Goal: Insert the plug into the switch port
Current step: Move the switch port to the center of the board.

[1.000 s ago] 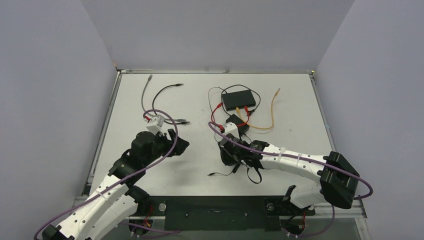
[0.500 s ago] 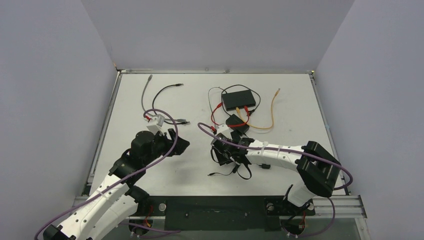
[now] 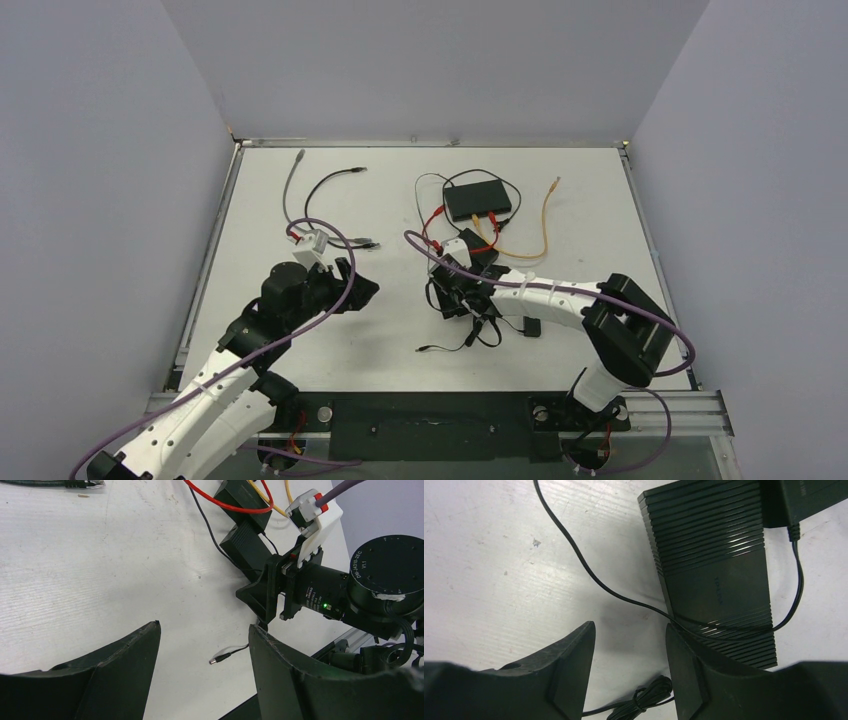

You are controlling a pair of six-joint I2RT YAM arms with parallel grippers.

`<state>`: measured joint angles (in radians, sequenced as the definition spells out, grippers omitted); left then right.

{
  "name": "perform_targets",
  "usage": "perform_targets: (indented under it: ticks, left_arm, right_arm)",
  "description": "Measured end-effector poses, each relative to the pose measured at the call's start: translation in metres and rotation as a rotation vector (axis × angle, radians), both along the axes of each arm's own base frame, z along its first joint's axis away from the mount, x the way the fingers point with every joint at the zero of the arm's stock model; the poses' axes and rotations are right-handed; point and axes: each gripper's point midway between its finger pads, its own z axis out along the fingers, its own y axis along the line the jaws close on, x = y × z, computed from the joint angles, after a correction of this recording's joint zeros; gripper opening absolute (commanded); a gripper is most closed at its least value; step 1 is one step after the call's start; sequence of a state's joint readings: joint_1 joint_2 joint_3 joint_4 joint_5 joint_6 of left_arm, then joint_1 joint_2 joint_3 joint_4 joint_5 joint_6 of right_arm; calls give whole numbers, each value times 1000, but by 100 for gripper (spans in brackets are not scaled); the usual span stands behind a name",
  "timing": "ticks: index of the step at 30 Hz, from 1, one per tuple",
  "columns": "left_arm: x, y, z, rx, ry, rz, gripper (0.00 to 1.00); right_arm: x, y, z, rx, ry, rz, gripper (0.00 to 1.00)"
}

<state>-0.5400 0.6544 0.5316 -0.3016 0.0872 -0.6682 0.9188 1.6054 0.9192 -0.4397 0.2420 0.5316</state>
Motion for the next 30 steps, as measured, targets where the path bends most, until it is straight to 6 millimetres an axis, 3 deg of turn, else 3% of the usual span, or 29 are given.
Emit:
perform_targets:
  ticks: [24, 30]
  left_arm:
    - [1, 0, 1, -6, -2, -2, 63]
    - [2, -1, 0, -7, 2, -4, 63]
  right_arm:
    - [27, -23, 15, 9, -51, -78, 52]
    - [35, -34, 13, -12, -49, -87, 58]
